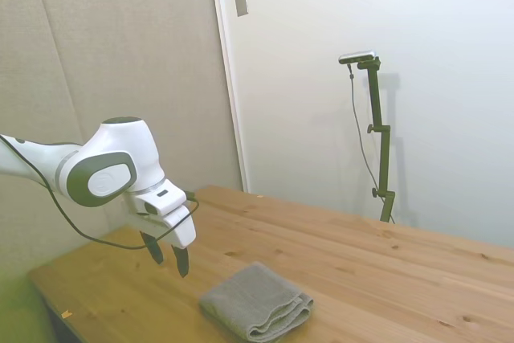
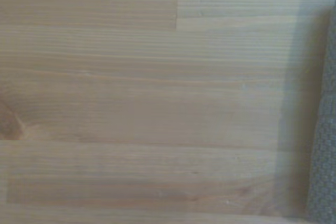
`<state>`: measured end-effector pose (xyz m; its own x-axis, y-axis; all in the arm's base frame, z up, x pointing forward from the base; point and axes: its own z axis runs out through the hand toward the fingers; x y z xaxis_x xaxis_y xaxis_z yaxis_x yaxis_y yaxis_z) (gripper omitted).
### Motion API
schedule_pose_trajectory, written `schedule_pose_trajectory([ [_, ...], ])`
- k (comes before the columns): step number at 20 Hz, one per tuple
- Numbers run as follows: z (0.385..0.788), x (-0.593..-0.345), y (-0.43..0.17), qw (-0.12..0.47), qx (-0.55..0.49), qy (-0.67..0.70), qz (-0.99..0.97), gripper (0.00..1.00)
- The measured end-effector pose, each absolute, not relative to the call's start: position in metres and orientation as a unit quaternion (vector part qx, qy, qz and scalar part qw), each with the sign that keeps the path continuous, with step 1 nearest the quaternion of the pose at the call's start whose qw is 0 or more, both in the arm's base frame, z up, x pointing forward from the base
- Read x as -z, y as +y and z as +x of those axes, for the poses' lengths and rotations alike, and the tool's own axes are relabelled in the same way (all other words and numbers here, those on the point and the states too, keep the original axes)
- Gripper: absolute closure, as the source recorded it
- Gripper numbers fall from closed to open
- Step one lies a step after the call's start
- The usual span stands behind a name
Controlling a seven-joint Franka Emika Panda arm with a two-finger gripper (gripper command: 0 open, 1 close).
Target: Unfold the towel
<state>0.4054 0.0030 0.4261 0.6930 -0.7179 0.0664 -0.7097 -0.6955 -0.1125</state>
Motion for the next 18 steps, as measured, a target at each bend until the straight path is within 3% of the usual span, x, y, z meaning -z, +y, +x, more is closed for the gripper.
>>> schedule_pose_trajectory([
  [6, 0.409, -0.440, -0.015, 0.040, 0.068, 0.421, -0.904, 0.00],
  [13, 0.378, -0.470, -0.121, 0.060, 0.067, 0.502, -0.860, 0.00],
  [18, 0.353, -0.452, -0.204, 0.076, 0.067, 0.527, -0.844, 0.00],
])
